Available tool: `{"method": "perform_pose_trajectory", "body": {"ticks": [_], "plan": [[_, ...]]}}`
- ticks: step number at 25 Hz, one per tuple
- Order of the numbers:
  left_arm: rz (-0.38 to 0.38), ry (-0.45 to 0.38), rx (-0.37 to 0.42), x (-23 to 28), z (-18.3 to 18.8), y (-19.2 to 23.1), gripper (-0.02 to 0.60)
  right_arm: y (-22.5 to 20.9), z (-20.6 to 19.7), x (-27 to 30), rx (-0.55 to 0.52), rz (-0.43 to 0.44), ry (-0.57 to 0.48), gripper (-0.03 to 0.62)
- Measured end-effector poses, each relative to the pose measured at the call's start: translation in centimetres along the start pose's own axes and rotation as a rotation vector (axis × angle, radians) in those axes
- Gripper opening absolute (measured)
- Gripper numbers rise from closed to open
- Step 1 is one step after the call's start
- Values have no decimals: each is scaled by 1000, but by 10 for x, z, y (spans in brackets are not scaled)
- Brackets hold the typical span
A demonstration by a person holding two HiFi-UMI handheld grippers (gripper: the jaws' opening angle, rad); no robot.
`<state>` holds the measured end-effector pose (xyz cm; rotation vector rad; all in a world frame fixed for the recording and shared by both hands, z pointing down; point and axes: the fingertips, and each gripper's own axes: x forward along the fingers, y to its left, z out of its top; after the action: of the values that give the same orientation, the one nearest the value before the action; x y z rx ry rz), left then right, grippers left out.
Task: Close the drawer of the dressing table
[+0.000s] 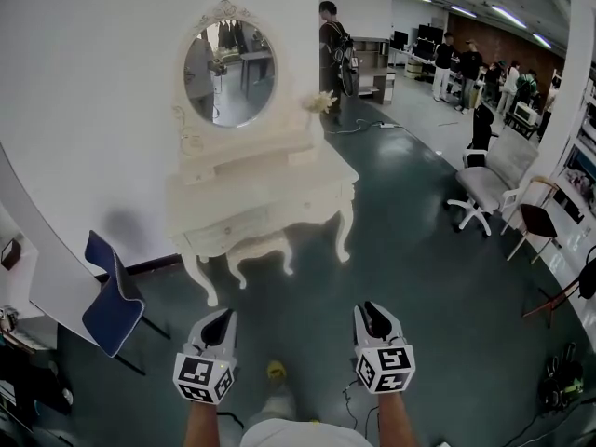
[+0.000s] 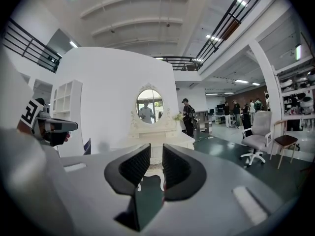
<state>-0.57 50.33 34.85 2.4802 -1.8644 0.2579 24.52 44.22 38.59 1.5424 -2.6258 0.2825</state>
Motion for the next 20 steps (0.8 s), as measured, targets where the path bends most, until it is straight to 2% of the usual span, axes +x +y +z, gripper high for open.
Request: {"method": "perform_pose_trajectory", "body": {"ticks": [12, 20], "plan": [[-56, 9, -22, 127, 1, 82, -2, -23, 23, 135, -10, -49, 13, 60], [-90, 0, -35, 205, 16, 157, -2, -24, 56, 235, -29, -82, 19, 60]]}}
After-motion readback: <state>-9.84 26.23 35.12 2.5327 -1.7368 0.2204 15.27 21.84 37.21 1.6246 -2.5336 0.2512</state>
